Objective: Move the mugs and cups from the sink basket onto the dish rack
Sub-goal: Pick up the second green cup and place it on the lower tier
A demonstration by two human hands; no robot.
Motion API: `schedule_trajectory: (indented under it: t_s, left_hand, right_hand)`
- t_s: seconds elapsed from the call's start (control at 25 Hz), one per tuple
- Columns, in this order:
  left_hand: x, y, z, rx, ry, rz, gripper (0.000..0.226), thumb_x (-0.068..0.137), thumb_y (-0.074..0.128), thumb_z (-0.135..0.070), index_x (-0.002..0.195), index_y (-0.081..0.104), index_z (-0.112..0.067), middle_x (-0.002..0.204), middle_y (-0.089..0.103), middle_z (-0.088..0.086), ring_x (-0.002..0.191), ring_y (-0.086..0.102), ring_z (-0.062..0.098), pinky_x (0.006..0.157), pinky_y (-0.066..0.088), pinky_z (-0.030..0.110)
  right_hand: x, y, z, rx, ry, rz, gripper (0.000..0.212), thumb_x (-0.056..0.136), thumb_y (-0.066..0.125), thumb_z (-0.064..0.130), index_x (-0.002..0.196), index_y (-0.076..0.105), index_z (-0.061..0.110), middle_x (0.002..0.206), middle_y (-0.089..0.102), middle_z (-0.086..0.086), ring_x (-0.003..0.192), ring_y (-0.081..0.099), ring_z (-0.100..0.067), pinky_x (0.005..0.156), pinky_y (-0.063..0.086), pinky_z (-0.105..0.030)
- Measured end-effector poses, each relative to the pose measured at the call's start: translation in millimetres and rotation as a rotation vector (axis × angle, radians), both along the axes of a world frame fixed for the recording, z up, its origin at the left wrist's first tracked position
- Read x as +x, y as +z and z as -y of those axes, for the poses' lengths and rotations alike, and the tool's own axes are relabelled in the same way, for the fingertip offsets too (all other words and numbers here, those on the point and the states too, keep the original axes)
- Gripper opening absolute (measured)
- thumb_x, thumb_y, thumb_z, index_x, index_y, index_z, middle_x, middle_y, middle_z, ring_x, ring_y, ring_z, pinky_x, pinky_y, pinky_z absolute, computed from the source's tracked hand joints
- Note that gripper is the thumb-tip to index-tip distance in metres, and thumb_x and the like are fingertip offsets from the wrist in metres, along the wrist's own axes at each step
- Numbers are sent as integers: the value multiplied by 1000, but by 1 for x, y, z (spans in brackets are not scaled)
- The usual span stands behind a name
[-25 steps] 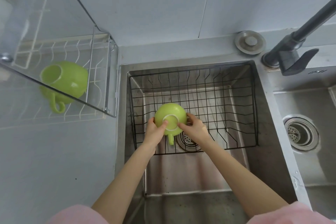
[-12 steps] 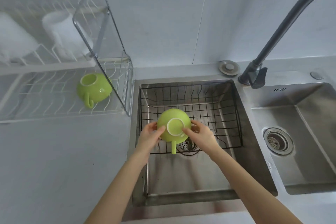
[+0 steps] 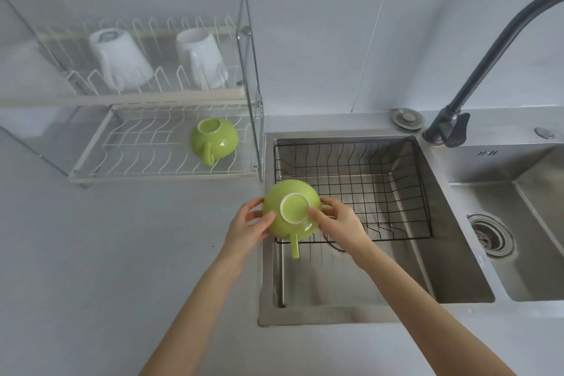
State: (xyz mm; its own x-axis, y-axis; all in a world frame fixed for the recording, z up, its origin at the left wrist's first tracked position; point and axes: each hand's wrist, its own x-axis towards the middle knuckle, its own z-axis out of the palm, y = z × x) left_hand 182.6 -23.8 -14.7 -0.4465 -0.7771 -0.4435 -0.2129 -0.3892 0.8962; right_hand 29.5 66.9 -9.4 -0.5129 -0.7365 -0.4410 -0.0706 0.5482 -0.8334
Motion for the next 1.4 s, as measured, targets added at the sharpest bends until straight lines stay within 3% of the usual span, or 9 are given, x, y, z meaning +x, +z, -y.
schedule_trajectory:
  t_s: [0.12, 0.28, 0.56, 0.76, 0.88, 1.08, 1.28, 1.4]
  left_hand:
    - [33, 8, 13, -78, -78, 36, 47, 84, 60, -13, 128, 46, -24, 119, 52, 15, 114, 56, 29, 84, 52, 26]
    - [73, 16, 34, -162, -174, 121, 59, 81, 65, -12, 133, 40, -26, 121, 51, 12, 113, 55, 29, 99, 48, 40]
    - [125, 24, 84, -257, -210, 166, 67, 79, 66, -10, 137, 33, -22, 119, 49, 9, 101, 55, 22, 73, 44, 14]
    - [147, 26, 125, -313, -221, 214, 70, 78, 68, -11, 137, 32, -21, 126, 46, 13, 98, 54, 20, 69, 44, 14]
    - [158, 27, 149, -334, -214, 237, 69, 78, 68, -12, 137, 32, -22, 127, 47, 14, 97, 54, 21, 68, 44, 15]
    - [170, 33, 192, -354, -182, 274, 70, 80, 66, -14, 140, 30, -20, 131, 47, 13, 100, 54, 21, 78, 41, 26]
    - [176, 34, 230, -357, -152, 318, 69, 81, 65, -16, 140, 29, -16, 134, 48, 12, 101, 52, 19, 87, 40, 30]
    - [178, 32, 249, -366, -146, 362, 63, 82, 64, -19, 137, 35, -14, 131, 52, 15, 105, 53, 22, 99, 43, 40]
  right_hand:
    - [29, 2, 12, -27, -2, 18, 48, 81, 62, 37, 125, 53, 21, 113, 66, -1, 100, 63, -19, 98, 50, -39]
    - [64, 2, 35, -40, -1, 46, 52, 80, 62, 39, 127, 53, 18, 114, 68, -3, 98, 63, -18, 97, 51, -40]
    - [117, 9, 89, -53, 43, -11, 50, 82, 61, 40, 126, 52, 18, 113, 67, -7, 105, 62, -23, 94, 50, -36]
    - [139, 14, 129, -58, 67, -24, 50, 83, 59, 42, 127, 51, 19, 117, 66, -6, 102, 61, -21, 88, 49, -31]
    - [150, 22, 155, -41, 90, -45, 52, 85, 57, 42, 130, 48, 19, 118, 64, -5, 104, 59, -20, 81, 41, -26]
    - [167, 32, 202, -60, 128, -93, 46, 88, 55, 35, 127, 51, 12, 117, 64, -11, 108, 57, -25, 82, 39, -25]
    - [178, 31, 246, -35, 153, -102, 46, 88, 55, 35, 123, 52, 7, 115, 64, -15, 106, 57, -27, 88, 45, -33]
    - [181, 30, 265, -12, 188, -113, 41, 89, 53, 31, 121, 53, 5, 103, 63, -14, 90, 52, -22, 73, 40, -29]
